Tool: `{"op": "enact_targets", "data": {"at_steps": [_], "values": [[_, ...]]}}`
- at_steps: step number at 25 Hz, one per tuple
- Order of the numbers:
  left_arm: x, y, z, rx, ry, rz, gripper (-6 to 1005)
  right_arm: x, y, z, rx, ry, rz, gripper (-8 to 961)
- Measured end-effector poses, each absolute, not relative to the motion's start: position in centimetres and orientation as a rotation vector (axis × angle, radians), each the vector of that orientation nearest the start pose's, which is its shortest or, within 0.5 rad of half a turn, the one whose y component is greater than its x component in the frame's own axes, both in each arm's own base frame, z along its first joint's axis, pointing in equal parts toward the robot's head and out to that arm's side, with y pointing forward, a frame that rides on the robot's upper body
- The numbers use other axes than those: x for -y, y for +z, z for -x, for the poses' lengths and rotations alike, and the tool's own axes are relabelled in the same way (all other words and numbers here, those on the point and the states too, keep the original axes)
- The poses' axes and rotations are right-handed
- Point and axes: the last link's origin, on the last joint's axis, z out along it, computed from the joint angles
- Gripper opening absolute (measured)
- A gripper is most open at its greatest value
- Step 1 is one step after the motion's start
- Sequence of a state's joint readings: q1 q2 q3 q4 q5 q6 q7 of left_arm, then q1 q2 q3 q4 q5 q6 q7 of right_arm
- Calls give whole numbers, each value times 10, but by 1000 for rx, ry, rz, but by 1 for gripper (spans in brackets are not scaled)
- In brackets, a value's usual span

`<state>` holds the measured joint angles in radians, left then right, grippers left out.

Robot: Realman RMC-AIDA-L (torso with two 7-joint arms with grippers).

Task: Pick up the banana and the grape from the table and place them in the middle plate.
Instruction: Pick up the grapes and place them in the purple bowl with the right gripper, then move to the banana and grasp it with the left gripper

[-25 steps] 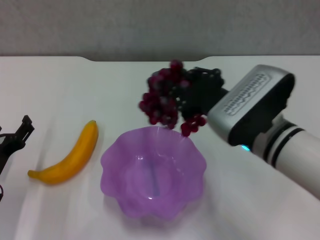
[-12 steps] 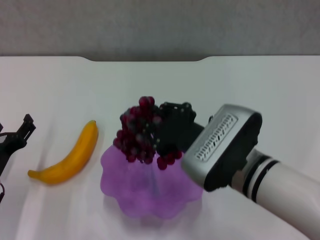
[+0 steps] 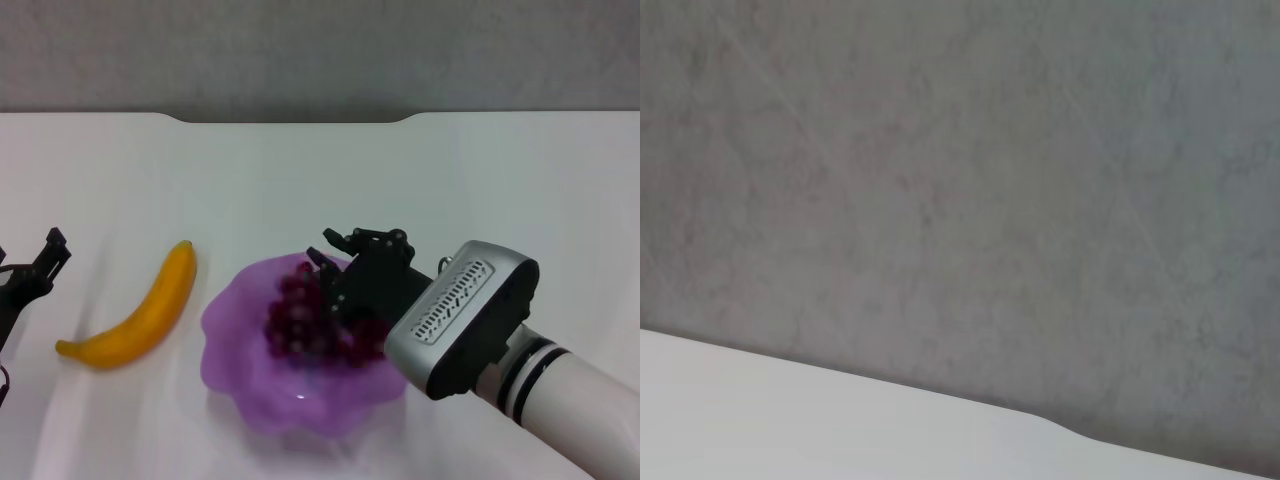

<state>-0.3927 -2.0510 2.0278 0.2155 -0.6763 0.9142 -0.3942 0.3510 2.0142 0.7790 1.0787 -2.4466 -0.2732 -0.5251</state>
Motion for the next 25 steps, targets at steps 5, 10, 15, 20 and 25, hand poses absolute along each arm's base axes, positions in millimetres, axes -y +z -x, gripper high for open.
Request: {"op": "enact_targets", "data": {"at_steps": [5,10,15,20,25], "values": [[-333,-5,368,925,-701,1458,890,-323,-124,-172,-147,446,2268,252],[-334,-5,367,924,-702,1458,890,-324,-128,-174,-135,456,2275,200],[-334,-6,368,929,-692,1460,890,-325,-121,-172,-114,510,2228,404],[-334,-6,369,933,-690,1461,891,-323,-106,-186,-101,590,2109,697],[-335,-6,368,933,-690,1462,891,-323,-91,-213,-164,655,2024,758]]}}
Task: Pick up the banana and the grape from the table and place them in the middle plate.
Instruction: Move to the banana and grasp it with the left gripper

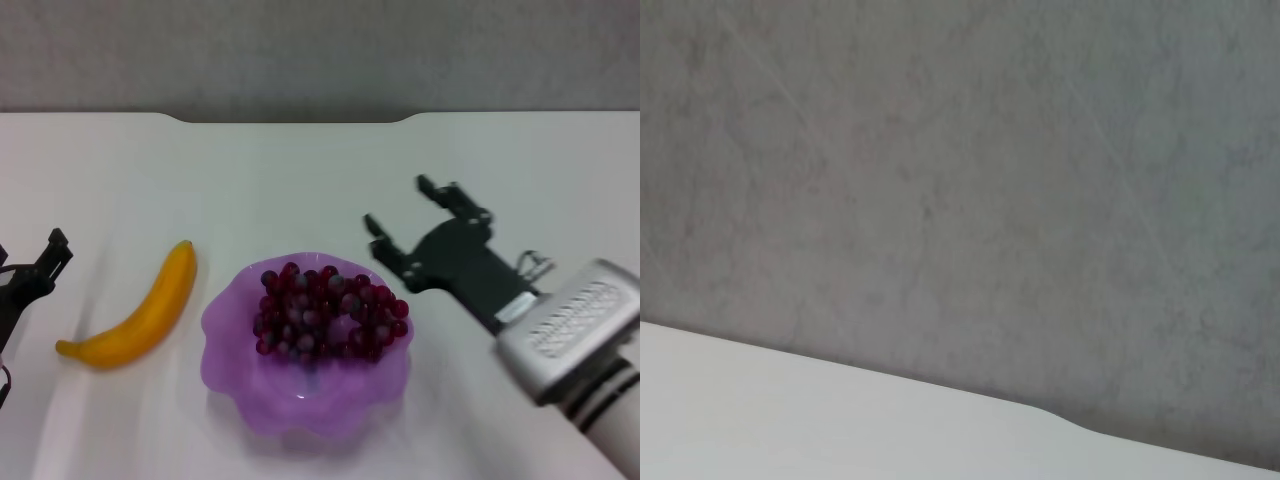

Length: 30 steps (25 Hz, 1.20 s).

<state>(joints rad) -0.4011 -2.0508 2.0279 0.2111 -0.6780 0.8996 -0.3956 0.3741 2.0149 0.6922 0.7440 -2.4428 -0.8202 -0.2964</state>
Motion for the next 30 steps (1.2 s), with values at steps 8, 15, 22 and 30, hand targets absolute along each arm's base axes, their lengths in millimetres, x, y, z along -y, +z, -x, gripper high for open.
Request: {"op": "enact_targets", "data": {"at_steps": [8,15,22,30], "values": [[-336,-7,367,937,-687,1465,891,-327,-50,-275,-341,715,1857,753],[-337,-6,367,933,-691,1466,891,-330,-34,-300,-442,672,1733,753],[-339,-9,362,916,-696,1494,892,-340,-30,-328,-614,567,1684,753],[-351,-10,345,867,-730,1592,895,-348,-37,-333,-652,480,1732,753]]}}
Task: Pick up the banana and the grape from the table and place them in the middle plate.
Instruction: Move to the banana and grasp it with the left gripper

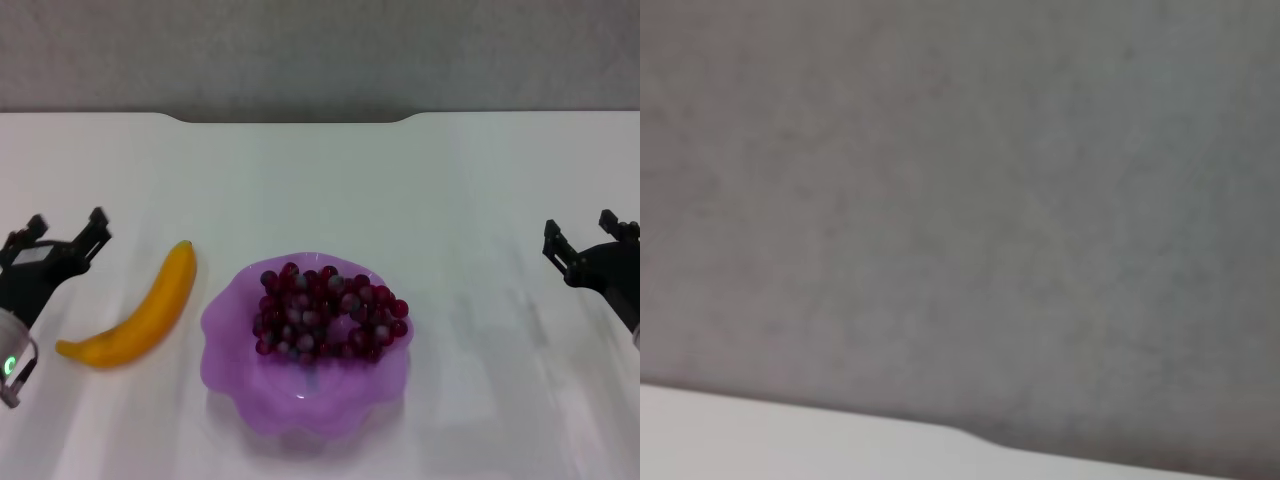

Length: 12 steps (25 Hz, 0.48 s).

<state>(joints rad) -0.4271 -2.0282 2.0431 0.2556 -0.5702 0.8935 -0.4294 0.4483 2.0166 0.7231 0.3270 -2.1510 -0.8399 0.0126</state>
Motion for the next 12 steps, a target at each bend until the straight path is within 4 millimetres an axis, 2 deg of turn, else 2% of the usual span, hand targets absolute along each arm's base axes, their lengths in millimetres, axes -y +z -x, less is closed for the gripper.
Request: {"op": "enact_targets", "data": {"at_steps": [7,12], "values": [[-357,6,320,889,-903,1721,895,-348,-37,-336,-649,459,1742,753],[-366,12,311,929,-882,1789,894,-347,-37,-340,-644,439,1748,753]]}}
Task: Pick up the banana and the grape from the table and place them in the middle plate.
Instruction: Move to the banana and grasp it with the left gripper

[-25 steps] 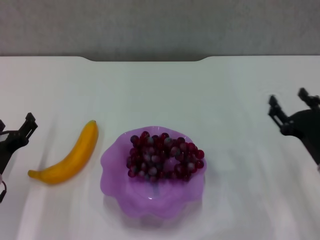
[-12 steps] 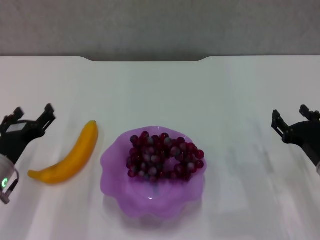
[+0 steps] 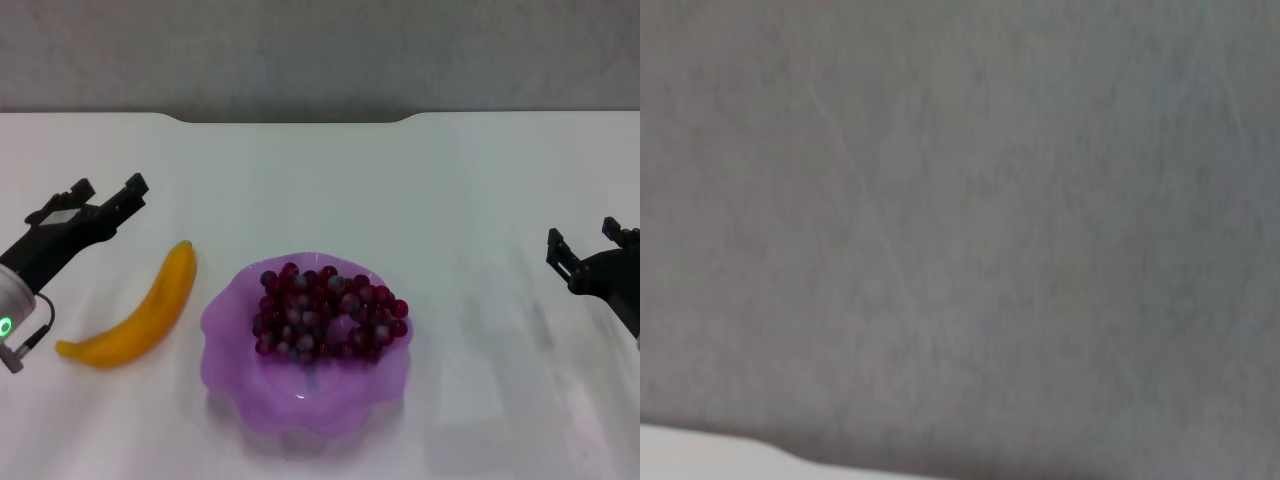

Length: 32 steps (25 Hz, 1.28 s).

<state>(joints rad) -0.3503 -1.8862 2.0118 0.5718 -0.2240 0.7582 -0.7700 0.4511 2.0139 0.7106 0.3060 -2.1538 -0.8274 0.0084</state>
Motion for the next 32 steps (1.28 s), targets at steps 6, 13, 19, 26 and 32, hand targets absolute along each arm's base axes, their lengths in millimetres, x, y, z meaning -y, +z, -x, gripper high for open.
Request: {"op": "enact_targets", "data": {"at_steps": [6,13,19,26,32], "values": [[-377,23,301,1000,-750,1834,892,-346,-38,-339,-639,435,1760,753],[-372,43,285,1021,-649,1819,892,-346,-39,-339,-638,433,1762,753],[-373,49,278,969,-597,1827,892,-345,-38,-341,-636,426,1761,753],[-370,64,258,905,-447,1703,891,-345,-38,-342,-636,423,1761,753],[-372,55,238,1020,-197,1648,891,-345,-37,-342,-638,423,1759,753]]}}
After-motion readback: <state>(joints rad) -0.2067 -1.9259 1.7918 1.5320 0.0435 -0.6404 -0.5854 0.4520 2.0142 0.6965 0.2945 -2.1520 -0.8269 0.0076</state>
